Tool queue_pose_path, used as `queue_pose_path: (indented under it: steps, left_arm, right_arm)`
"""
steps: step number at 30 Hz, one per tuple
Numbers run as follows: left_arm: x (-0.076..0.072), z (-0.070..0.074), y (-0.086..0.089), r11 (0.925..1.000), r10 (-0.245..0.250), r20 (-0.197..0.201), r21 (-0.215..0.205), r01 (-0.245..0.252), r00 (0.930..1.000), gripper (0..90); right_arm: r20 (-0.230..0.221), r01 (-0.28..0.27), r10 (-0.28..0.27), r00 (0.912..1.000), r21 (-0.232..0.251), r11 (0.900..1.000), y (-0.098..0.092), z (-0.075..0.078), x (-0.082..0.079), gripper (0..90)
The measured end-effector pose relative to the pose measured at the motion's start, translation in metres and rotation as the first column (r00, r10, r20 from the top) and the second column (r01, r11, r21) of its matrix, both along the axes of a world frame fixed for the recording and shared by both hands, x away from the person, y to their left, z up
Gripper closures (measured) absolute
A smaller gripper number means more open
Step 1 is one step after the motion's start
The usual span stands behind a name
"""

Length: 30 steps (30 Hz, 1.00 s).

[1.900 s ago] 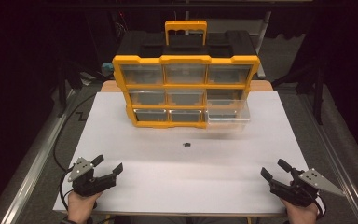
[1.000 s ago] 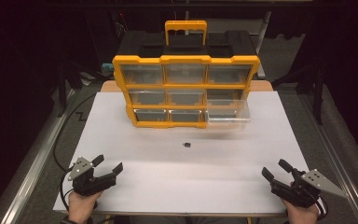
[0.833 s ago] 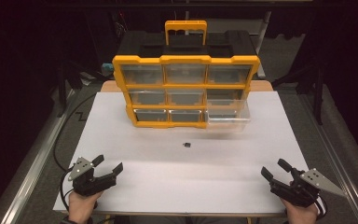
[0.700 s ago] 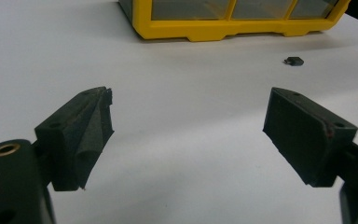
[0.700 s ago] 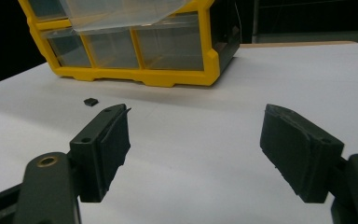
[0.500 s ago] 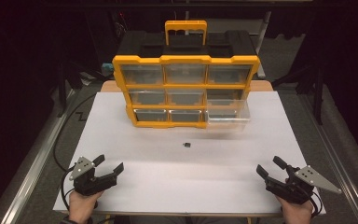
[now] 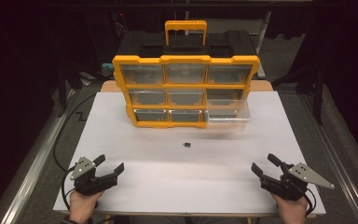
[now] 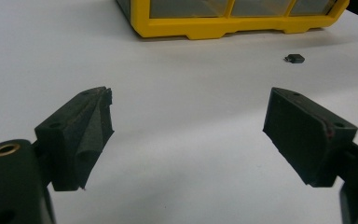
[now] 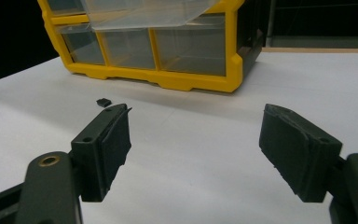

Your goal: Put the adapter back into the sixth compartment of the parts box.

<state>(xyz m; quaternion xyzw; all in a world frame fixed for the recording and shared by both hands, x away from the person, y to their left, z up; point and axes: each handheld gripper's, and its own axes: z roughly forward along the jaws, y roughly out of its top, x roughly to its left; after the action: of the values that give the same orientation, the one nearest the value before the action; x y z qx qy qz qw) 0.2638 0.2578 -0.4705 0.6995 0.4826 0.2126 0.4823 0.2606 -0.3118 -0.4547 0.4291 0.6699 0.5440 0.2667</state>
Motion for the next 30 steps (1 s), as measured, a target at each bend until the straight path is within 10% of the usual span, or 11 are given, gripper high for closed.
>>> queue_pose_path:
  steps: [30]
  left_arm:
    - [0.001,-0.001,0.0,1.0,-0.002,-0.006,-0.001,0.002,1.0,16.4]
  right_arm:
    - [-0.03,-0.126,0.124,0.9918,-0.042,0.991,0.044,-0.004,0.025,25.7]
